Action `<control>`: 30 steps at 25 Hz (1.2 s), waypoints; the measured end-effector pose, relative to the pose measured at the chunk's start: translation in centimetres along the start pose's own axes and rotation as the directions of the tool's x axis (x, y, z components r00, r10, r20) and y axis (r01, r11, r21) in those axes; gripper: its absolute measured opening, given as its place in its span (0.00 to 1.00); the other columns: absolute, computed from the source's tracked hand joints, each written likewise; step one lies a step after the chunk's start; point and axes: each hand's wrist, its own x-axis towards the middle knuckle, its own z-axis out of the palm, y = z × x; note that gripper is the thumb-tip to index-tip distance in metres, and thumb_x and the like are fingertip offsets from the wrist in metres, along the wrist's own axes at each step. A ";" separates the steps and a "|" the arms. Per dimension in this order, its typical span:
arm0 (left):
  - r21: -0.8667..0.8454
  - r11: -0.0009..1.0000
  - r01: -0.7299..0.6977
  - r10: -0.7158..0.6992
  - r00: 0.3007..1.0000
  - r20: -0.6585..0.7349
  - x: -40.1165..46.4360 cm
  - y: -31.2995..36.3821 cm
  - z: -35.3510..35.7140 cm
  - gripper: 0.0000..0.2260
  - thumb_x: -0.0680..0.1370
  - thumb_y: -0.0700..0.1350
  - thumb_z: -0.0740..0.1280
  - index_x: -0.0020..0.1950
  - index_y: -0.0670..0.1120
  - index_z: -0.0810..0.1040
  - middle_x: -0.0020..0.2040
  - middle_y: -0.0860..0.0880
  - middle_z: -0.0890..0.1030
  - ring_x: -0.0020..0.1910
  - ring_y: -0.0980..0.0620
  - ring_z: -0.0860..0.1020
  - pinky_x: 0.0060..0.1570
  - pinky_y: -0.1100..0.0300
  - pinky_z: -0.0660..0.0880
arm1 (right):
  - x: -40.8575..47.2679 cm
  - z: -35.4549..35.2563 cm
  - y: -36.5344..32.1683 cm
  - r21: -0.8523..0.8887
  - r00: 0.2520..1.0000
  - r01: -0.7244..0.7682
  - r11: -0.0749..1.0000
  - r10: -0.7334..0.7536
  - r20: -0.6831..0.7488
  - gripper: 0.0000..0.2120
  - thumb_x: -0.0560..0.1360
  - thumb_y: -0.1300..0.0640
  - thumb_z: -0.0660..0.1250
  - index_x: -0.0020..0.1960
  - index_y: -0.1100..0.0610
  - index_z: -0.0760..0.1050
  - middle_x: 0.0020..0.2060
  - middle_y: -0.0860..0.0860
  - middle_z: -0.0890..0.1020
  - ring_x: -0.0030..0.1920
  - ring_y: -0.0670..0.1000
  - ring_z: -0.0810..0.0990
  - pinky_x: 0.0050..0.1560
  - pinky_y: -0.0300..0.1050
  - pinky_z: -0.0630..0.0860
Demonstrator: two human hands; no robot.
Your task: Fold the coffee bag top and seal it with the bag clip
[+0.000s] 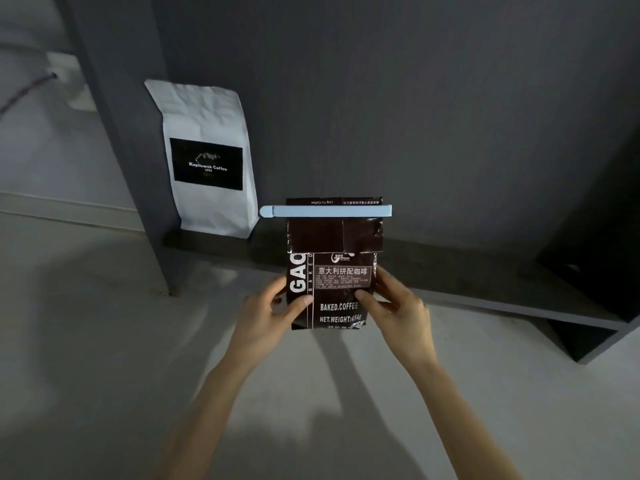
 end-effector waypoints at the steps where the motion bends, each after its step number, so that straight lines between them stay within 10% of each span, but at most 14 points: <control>1: 0.019 1.000 -0.020 0.020 1.000 -0.013 1.0 0.4 -0.6 0.16 0.70 0.52 0.68 0.57 0.57 0.74 0.54 0.57 0.79 0.56 0.54 0.77 0.58 0.55 0.73 | 1.0 0.2 -0.8 -0.002 1.000 0.018 1.000 -0.018 0.002 0.20 0.69 0.56 0.69 0.60 0.46 0.73 0.46 0.43 0.83 0.46 0.37 0.80 0.44 0.20 0.71; 6: 0.101 0.985 -0.136 0.141 0.989 -0.038 6.2 2.6 -3.9 0.17 0.72 0.44 0.66 0.61 0.48 0.72 0.51 0.59 0.77 0.52 0.57 0.78 0.49 0.74 0.73 | 6.3 2.1 -3.8 -0.006 0.995 0.095 0.995 -0.095 -0.018 0.19 0.69 0.55 0.69 0.60 0.49 0.73 0.48 0.46 0.83 0.48 0.40 0.80 0.54 0.36 0.74; 11: 0.133 0.978 -0.161 0.168 0.985 -0.045 11.0 2.6 -5.8 0.17 0.73 0.43 0.66 0.61 0.44 0.71 0.53 0.51 0.77 0.54 0.53 0.77 0.55 0.61 0.74 | 10.6 4.2 -4.9 -0.001 0.993 0.120 0.993 -0.120 -0.013 0.20 0.71 0.55 0.67 0.63 0.51 0.71 0.54 0.48 0.82 0.50 0.41 0.77 0.50 0.33 0.73; 15: 0.094 0.990 -0.109 0.116 0.991 -0.066 13.7 0.5 -6.0 0.17 0.74 0.40 0.64 0.62 0.43 0.69 0.52 0.52 0.76 0.50 0.60 0.76 0.45 0.75 0.73 | 12.4 6.5 -4.0 0.007 0.996 0.088 0.996 -0.088 -0.015 0.20 0.72 0.56 0.67 0.63 0.52 0.70 0.54 0.50 0.82 0.50 0.42 0.78 0.56 0.40 0.75; 20: 0.052 0.998 0.023 -0.014 0.984 -0.178 14.1 -3.3 -4.4 0.19 0.72 0.56 0.62 0.58 0.47 0.70 0.57 0.45 0.78 0.55 0.48 0.77 0.56 0.46 0.75 | 12.6 8.4 -1.9 -0.046 0.999 0.036 0.998 -0.037 -0.012 0.21 0.73 0.54 0.65 0.65 0.50 0.67 0.55 0.52 0.82 0.55 0.49 0.80 0.59 0.45 0.75; 30: 0.136 0.991 0.015 0.007 0.987 -0.158 13.8 -2.5 -4.6 0.14 0.75 0.45 0.63 0.60 0.43 0.71 0.55 0.44 0.79 0.55 0.48 0.77 0.56 0.47 0.76 | 11.9 7.1 -3.2 -0.050 0.978 -0.028 0.998 0.038 0.203 0.27 0.74 0.57 0.62 0.70 0.49 0.57 0.63 0.51 0.76 0.62 0.50 0.74 0.60 0.40 0.69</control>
